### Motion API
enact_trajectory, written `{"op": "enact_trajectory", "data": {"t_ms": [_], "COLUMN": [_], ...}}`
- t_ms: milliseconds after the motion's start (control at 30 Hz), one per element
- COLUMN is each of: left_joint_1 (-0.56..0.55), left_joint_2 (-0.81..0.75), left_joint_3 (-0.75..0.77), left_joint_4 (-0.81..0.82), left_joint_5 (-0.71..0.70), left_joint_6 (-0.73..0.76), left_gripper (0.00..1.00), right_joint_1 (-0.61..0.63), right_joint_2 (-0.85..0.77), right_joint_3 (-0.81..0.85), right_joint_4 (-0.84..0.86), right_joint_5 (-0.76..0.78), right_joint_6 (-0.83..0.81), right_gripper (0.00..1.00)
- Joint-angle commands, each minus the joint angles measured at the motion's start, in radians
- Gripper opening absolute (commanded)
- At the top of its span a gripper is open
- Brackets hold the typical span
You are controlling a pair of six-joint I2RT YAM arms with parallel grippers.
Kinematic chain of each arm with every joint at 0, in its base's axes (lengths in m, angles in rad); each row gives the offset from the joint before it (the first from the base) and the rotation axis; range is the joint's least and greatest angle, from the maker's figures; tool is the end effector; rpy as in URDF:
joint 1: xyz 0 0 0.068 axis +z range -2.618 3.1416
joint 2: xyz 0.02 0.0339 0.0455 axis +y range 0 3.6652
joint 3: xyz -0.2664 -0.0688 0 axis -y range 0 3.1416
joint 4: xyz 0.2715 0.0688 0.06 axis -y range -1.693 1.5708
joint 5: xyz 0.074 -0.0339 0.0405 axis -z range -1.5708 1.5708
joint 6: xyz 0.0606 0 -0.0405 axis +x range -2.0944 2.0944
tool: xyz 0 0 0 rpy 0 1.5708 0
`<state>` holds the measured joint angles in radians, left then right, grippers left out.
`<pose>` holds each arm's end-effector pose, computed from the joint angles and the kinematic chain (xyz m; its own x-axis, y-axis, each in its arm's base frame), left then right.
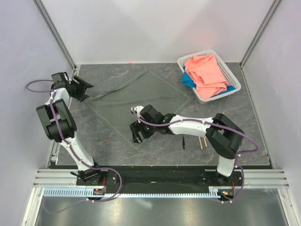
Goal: Fold the napkin, place the utensils inside, and roll it up
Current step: Flatten the napkin out
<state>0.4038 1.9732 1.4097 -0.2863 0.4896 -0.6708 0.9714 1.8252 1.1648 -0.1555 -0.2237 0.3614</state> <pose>0.4435 0.1585 0.1686 -0.5030 -0.8115 -0.2975 -0.4774 0.5478 -0.6871 0.2312 0.3622 0.1552 -0.6993 -0.4124 -0.5838 -0.6880 0.6098 0.3934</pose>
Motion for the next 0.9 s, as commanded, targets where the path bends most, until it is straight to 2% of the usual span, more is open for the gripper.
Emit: {"op": "enact_trajectory", "data": {"t_ms": [0,167,500,733,867], "left_joint_1": [-0.032,-0.141,-0.2,-0.267,-0.391], "left_joint_2": [-0.117,-0.131,-0.126,-0.112,-0.091], "left_joint_3": [-0.032,-0.015,0.005,0.011,0.024], "left_joint_4": [0.015,0.003,-0.002,-0.025,-0.048], "left_joint_5": [-0.062,-0.075,-0.045,-0.089,-0.14], "left_joint_6": [0.059,0.092,0.092,0.14,0.172], "left_gripper": [0.78,0.8,0.81,0.81,0.81], "right_joint_1": [0.041,0.072,0.148,0.251,0.268], "right_joint_2": [0.014,0.1,0.112,0.034,-0.05], "right_joint_3": [0.055,0.075,0.004,-0.073,-0.1], "right_joint_4": [0.0,0.034,0.05,0.051,0.051], "right_joint_5": [-0.009,-0.013,-0.084,-0.082,-0.043], "right_joint_6": [-0.042,-0.05,-0.007,0.056,0.088], "right_gripper": [0.86,0.86,0.86,0.86,0.86]}}
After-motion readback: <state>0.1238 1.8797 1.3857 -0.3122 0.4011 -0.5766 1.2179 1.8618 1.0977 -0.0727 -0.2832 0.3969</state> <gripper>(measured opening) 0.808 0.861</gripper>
